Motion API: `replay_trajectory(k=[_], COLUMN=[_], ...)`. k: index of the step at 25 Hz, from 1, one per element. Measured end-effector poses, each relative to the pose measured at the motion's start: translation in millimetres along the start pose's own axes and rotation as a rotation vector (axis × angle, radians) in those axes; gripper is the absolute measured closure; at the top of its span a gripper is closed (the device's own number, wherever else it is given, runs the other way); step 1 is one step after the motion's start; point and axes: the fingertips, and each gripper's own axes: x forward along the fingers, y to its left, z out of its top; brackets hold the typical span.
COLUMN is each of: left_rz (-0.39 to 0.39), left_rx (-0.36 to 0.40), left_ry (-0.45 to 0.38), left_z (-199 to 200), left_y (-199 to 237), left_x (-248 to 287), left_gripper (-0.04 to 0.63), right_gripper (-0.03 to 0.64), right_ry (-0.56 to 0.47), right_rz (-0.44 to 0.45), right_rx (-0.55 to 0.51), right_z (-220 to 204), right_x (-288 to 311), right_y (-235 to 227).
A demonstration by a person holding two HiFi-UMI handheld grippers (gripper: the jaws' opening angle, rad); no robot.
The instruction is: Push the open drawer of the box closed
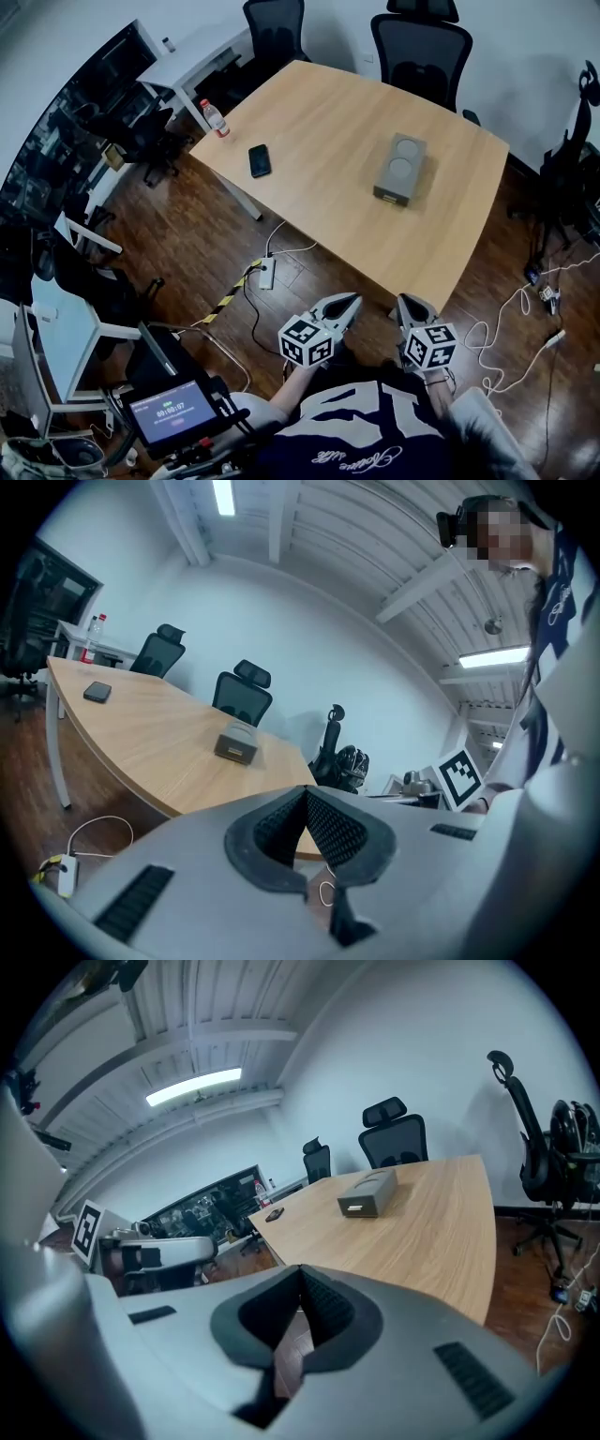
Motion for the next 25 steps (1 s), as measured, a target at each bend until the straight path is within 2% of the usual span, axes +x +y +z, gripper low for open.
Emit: replay_trajectory(k=[5,12,17,23,25], left_rz=[0.007,-0.066,-0.046,0.007,0.031], left_rx=[-0.048,-0.045,-0.036,-0.010,-0.011], left_ry=[-0.068,-0.011,-0.013,-0.023,-0.031], left_z=[-11,-53,-69,-75,-78], left_y=[-59,-151,-177,-211,-208], left_x=[38,84,86,64,57], left_gripper=[0.594,0.594,0.594,0.594,0.594], right_gripper=[0.620,0.620,0.620,0.620,0.620], right_ry=[0.013,0.019,0.019,0.019,0.020], right_rz=[0.013,0.018,0.050,0.109,0.130], right_rx=[-0.091,-0.052,-0.057,-0.079,-0.080], right_z=[-5,-17,-26,-31,-34], right_x=[-61,-131,-151,-183,-181], right_y=[-30,-80,-87,-69,-63])
